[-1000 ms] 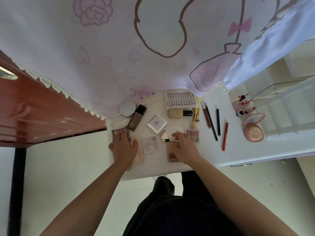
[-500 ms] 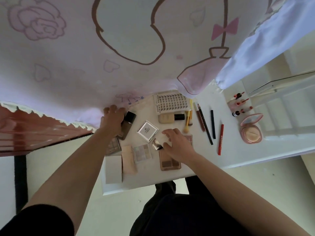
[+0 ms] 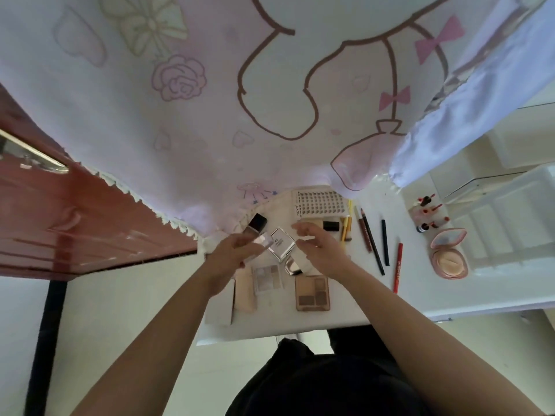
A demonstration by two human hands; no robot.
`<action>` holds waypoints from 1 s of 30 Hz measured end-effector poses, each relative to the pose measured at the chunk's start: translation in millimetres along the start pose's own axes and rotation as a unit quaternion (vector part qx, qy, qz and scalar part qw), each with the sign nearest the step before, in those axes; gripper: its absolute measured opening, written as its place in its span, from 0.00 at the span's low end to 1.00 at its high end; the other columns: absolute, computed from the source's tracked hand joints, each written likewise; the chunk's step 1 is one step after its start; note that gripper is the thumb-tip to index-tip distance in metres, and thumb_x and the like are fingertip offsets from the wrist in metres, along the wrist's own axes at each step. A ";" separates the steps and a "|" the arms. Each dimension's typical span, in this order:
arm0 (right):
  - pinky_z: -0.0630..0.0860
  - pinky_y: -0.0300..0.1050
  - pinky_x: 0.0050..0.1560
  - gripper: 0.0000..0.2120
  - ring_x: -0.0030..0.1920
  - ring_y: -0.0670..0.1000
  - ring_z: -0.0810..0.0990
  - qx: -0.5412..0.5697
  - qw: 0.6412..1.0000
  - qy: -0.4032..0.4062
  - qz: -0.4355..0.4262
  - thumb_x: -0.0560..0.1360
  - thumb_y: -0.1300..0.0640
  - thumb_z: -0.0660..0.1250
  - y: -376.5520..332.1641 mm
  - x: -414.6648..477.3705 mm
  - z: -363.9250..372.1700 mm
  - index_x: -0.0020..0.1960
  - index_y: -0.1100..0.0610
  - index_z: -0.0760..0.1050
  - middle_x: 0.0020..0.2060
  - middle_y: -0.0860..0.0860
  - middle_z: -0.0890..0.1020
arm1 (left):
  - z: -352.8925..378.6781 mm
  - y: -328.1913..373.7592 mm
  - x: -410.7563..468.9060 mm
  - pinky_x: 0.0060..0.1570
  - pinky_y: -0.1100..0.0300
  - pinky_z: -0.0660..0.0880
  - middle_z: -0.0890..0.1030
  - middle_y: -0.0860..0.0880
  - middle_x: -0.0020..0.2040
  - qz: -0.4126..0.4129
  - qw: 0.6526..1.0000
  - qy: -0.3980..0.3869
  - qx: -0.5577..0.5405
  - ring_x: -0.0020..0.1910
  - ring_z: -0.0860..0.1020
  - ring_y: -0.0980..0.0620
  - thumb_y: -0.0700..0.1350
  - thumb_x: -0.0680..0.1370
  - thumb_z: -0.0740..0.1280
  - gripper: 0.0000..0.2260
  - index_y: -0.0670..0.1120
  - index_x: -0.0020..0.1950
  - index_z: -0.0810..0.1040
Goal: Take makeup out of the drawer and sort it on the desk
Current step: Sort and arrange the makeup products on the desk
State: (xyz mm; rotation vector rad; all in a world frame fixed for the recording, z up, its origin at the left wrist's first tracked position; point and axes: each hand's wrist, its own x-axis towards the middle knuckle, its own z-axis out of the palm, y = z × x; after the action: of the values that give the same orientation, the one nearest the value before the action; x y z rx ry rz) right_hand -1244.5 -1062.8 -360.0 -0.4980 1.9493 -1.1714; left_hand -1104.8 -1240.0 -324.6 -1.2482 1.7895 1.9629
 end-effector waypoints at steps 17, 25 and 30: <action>0.76 0.62 0.65 0.16 0.58 0.59 0.83 0.181 0.975 -0.092 0.087 0.76 0.48 0.71 4.4 -83.3 3.1 0.58 0.57 0.81 0.53 0.54 0.86 | 41.1 -49.4 -28.8 0.59 0.49 0.73 0.82 0.41 0.60 0.077 0.984 -0.093 -0.131 0.57 0.80 0.45 0.49 0.73 0.73 0.21 0.44 0.64 0.79; 0.80 0.57 0.60 0.25 0.52 0.54 0.85 0.133 0.988 -0.036 0.071 0.67 0.43 0.79 23.8 -100.0 10.1 0.57 0.56 0.81 0.51 0.53 0.86 | 56.7 -55.3 -36.9 0.63 0.44 0.72 0.79 0.40 0.64 0.048 0.979 -0.166 -0.109 0.61 0.77 0.39 0.54 0.81 0.61 0.19 0.50 0.70 0.75; 0.80 0.35 0.45 0.28 0.49 0.43 0.84 0.085 0.995 -0.004 0.049 0.68 0.49 0.80 17.9 -107.6 12.6 0.65 0.51 0.75 0.53 0.44 0.83 | 55.9 -57.2 -38.1 0.52 0.49 0.74 0.76 0.38 0.66 0.002 0.972 -0.204 -0.116 0.55 0.77 0.42 0.58 0.82 0.60 0.18 0.56 0.71 0.73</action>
State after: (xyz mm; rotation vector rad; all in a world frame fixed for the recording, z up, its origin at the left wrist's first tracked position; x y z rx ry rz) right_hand -1167.8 -989.1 -332.9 -0.3139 1.8269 -1.2560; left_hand -1068.5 -1161.8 -344.8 -0.8103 1.3955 2.2792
